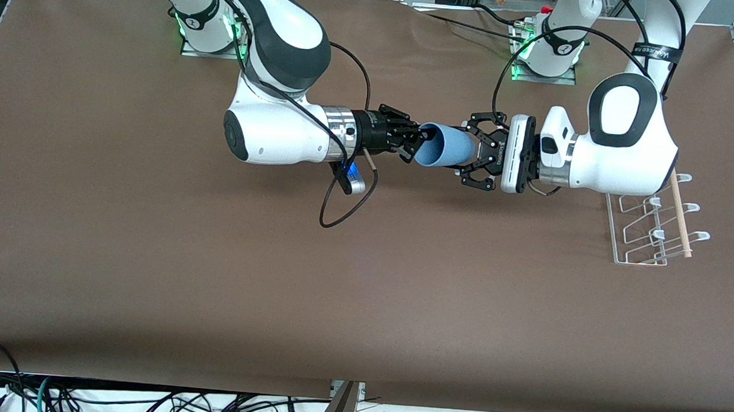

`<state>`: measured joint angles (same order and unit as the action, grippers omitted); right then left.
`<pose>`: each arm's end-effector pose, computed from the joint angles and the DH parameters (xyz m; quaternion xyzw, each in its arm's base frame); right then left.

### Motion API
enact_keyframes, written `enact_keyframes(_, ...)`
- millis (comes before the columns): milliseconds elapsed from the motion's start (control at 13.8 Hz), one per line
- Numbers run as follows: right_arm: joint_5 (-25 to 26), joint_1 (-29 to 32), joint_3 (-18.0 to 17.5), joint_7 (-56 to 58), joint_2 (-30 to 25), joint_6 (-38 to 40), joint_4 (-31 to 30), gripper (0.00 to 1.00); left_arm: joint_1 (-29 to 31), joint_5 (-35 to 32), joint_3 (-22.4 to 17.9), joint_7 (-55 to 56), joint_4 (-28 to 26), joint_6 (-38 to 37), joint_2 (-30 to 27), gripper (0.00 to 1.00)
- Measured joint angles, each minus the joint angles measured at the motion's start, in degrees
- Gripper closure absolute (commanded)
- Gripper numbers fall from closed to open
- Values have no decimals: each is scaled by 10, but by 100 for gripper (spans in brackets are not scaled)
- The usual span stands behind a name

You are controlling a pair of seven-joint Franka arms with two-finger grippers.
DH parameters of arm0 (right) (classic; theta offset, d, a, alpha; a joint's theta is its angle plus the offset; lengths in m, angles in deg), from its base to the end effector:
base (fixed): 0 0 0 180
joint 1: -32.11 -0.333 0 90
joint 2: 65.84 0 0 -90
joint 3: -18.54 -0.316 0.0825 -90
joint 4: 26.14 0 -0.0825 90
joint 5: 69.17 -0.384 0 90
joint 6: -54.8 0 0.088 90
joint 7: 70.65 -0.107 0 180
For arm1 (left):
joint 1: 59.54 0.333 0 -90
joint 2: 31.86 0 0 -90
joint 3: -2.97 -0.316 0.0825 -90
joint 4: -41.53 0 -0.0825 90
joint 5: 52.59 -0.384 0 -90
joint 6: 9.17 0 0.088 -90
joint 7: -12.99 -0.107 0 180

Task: Transfer cup to left arm and place on rack
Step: 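Grasp the cup rim with the left gripper, open the right gripper, then carry the cup toward the rack while the right gripper withdraws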

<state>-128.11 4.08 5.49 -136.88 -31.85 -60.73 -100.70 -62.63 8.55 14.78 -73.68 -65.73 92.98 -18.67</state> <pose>0.5561 0.4947 0.4507 -0.7706 0.3779 0.3776 0.3477 0.5601 -0.2199 0.4138 0.6717 -0.5342 0.1781 0.4814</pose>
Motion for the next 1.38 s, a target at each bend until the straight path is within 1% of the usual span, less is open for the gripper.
enact_keyframes(72, 7, 0, 0, 6, 1, -1, 0, 38, 0, 0, 1, 0, 0, 0, 0, 97)
enact_keyframes(145, 16, 0, 0, 16, 3, -4, 0, 23, 0, 0, 2, 0, 0, 0, 0, 97)
enact_keyframes(217, 23, 0, 0, 26, 6, -7, 0, 4, 0, 0, 3, 0, 0, 0, -1, 97)
enact_keyframes(290, 31, 0, 1, 35, 8, -9, 1, 2, 0, 0, 3, 0, 0, 0, -1, 97)
enact_keyframes(507, 61, 0, 13, 43, 7, -7, 14, 1, 1, 0, 2, 1, 0, 10, 0, 97)
enact_keyframes(652, 64, 5, 23, 44, 1, 0, 22, 1, 2, 0, 2, 3, 5, 20, -1, 97)
enact_keyframes(797, 72, 36, 36, 45, -8, 6, 23, 1, 4, -3, 1, 3, 6, 6, -6, 97)
enact_keyframes(870, 72, 62, 40, 55, -12, 31, 25, 1, 5, -13, 1, 3, 7, 3, -12, 97)
enact_keyframes(1087, 72, 143, 43, 105, -30, 128, 28, 1, 12, -83, 0, 36, 18, -21, -31, 97)
enact_keyframes(1377, 72, 238, 46, 159, -67, 242, 30, 1, 16, -212, -1, 111, 48, -63, -39, 97)
